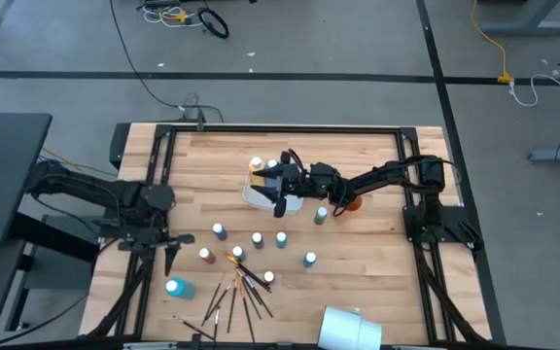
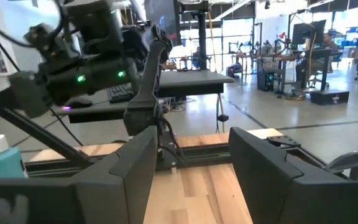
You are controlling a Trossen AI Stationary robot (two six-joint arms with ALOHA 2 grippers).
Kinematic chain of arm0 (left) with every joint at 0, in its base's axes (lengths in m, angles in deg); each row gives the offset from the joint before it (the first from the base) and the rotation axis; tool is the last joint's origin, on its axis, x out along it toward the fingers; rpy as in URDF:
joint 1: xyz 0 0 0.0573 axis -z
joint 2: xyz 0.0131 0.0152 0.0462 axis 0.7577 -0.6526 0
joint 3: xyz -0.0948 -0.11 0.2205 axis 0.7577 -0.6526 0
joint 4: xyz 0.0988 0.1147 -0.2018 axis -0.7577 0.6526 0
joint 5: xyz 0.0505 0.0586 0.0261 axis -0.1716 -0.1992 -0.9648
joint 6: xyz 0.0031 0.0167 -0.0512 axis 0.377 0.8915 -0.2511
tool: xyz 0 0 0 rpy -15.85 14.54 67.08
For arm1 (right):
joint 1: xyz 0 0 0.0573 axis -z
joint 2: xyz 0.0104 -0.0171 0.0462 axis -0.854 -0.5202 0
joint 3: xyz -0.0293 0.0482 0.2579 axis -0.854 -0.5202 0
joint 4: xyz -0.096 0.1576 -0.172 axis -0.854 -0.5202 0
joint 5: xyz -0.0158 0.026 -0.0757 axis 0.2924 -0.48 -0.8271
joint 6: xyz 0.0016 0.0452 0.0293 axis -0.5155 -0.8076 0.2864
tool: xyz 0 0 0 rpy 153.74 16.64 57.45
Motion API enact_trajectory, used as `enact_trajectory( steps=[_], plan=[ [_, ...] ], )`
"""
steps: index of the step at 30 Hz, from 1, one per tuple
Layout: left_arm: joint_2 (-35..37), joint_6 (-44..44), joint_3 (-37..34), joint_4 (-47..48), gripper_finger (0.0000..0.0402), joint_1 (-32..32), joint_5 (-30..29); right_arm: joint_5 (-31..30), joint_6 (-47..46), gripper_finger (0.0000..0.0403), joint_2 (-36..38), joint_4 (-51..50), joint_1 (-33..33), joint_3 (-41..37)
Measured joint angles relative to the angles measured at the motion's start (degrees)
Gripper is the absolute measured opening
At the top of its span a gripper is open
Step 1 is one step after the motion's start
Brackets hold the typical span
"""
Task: Pick & Place Paint Supplies
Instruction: Put the large light blue paint bottle into the white bin
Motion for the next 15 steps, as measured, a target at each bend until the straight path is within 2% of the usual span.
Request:
enact_trajectory(
  steps=[6,15],
  plan=[
    [-4.88,1.35,-0.25,-2.19,0.0199,6.28,-8.64,0.00,-1.35,0.0205,-0.02,1.57,-0.02,-0.01],
    [-13.66,2.83,-0.25,-5.89,0.0199,10.80,-11.78,0.00,-3.04,0.0205,-0.02,2.13,-0.15,-0.01]
  ],
)
